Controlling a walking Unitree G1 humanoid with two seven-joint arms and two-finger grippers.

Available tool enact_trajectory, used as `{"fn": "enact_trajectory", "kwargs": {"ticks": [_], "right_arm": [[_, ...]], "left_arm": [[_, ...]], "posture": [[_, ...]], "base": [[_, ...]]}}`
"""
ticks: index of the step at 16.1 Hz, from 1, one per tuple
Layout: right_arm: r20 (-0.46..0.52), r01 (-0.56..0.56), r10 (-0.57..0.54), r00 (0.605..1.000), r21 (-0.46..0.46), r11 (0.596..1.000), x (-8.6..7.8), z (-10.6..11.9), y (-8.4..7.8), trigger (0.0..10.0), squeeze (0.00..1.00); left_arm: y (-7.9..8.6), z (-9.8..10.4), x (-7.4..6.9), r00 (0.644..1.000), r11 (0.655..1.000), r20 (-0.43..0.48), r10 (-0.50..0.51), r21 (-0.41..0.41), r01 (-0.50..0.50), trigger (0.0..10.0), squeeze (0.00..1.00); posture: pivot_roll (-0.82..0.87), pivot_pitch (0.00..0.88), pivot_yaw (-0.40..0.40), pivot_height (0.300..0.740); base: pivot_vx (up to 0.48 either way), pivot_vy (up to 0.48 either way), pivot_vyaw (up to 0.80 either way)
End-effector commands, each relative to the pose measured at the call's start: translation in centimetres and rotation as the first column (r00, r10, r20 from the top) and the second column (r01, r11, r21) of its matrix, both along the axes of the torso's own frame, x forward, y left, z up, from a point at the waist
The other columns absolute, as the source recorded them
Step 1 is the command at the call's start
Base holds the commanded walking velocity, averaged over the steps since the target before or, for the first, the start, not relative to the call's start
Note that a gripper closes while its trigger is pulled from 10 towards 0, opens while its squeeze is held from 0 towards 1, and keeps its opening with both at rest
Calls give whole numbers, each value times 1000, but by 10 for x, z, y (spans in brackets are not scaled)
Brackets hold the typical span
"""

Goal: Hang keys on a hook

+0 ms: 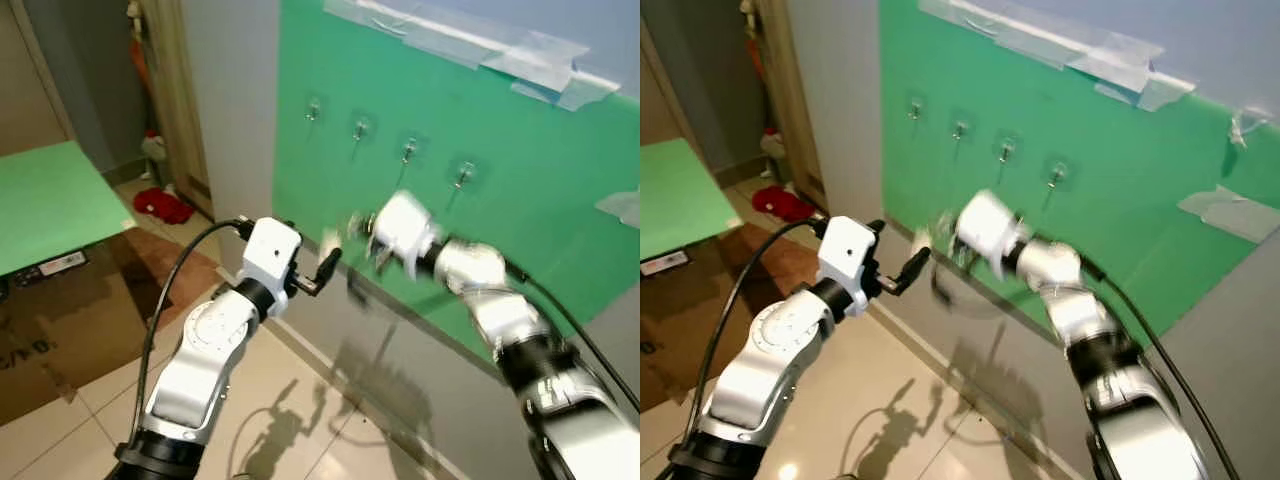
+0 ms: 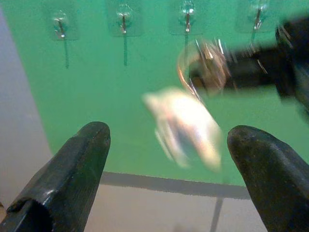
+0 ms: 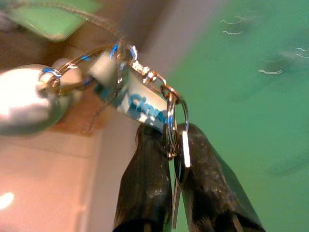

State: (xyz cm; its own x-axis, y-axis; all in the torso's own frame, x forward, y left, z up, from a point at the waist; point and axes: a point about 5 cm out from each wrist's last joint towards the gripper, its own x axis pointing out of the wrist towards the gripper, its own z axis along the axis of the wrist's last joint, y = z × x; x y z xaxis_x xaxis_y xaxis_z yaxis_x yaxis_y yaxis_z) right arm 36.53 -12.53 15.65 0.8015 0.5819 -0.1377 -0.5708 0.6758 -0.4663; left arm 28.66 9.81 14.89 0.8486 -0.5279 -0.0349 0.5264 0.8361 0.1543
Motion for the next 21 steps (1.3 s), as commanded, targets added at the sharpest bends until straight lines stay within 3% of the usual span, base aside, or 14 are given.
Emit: {"fn": "enact_trajectory", "kwargs": {"ticks": [1, 2, 3, 4, 6, 11, 13, 17, 21], "right_arm": [[-23, 154, -153, 988, 28, 988, 7, -3, -27, 0, 0], [-92, 275, -273, 958, 11, 961, 8, -19, -45, 0, 0], [-231, 325, -354, 907, -152, 933, -9, -65, -61, 0, 0], [-288, 325, -370, 883, -191, 926, -17, -80, -64, 0, 0], [-356, 225, -304, 884, -247, 943, -35, -106, -52, 0, 0], [-288, 49, -151, 946, -332, 942, -38, -106, -32, 0, 0], [-266, 25, -115, 957, -320, 947, -35, -100, -25, 0, 0], [-238, 121, -161, 958, -175, 977, -20, -78, -18, 0, 0], [-270, 205, -201, 942, -17, 979, -10, -63, -6, 0, 0]], "left_arm": [[-1, 0, -2, 1000, 1000, -2, -6, 7, 6, 10000, 0], [-2, 0, -2, 1000, 1000, -2, -7, 8, 7, 10000, 0], [-2, 0, -3, 1000, 1000, -3, -11, 12, 11, 10000, 0], [-3, 0, -3, 1000, 1000, -3, -12, 13, 12, 10000, 0], [-1, 0, -3, 1000, 1000, -4, -12, 13, 12, 10000, 0], [-1, -1, -2, 1000, 1000, -7, -19, 18, 19, 10000, 0], [-1, 0, -1, 1000, 1000, -6, -21, 20, 21, 10000, 0], [3, -3, 1, 1000, 1000, -19, 16, 21, -16, 10000, 0], [5, -2, 3, 999, 999, -21, 32, 17, -31, 10000, 0]], "posture": [[41, 5, -84, 740], [42, 6, -85, 740], [42, 8, -84, 740], [41, 6, -85, 740], [44, 3, -86, 740], [41, 4, -81, 740], [42, 4, -82, 740], [39, 6, -78, 740], [40, 4, -76, 740]], "base": [[0, 0, 0], [0, 0, 0], [0, 0, 0], [0, 0, 0], [0, 0, 0], [0, 0, 0], [0, 0, 0], [0, 0, 0], [0, 0, 0]]}}
